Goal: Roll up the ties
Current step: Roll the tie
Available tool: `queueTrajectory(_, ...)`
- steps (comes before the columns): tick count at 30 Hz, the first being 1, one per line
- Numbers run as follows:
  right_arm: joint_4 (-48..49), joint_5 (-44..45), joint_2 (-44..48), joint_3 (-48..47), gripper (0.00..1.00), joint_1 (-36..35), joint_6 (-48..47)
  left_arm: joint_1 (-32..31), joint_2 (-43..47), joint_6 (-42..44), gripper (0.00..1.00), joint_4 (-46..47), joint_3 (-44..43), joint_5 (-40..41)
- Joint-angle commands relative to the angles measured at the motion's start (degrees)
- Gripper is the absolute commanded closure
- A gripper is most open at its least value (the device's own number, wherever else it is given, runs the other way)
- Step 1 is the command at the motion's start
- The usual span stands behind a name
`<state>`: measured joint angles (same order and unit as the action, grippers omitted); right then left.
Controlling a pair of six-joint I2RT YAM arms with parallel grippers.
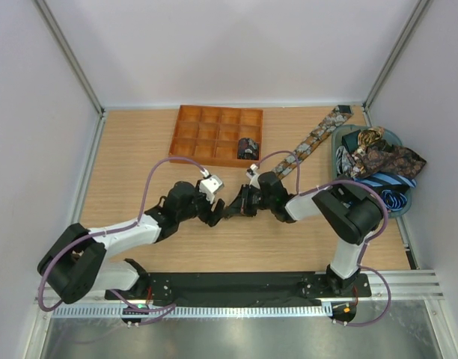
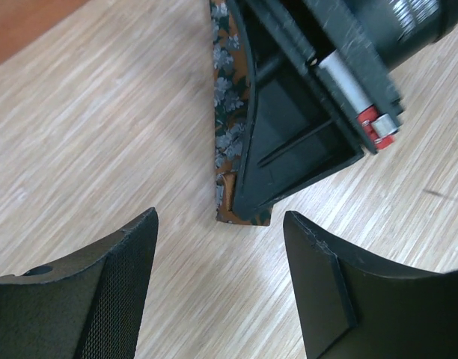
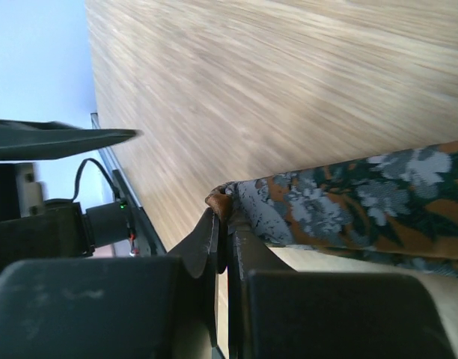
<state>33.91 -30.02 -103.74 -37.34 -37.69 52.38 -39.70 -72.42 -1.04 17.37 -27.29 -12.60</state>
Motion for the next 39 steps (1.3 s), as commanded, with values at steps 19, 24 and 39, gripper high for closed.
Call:
queueTrajectory(19, -2.9, -0.8, 8.6, -1.9, 0.99, -0.5, 0.7, -0.2, -9.3, 3.5, 0.35, 8.8, -3.9, -7.3)
queueTrajectory(24, -2.7, -0.9, 9.9, -1.8, 0.99, -0.5, 1.8, -0.2, -8.8, 3.4, 0.40, 10.1, -3.1, -7.2)
queueTrajectory(39, -2.8, -1.0, 13.1, -0.9, 0.99, -0.5, 3.9, -0.2, -7.8, 3.7, 0.53, 10.1, -2.7, -7.3)
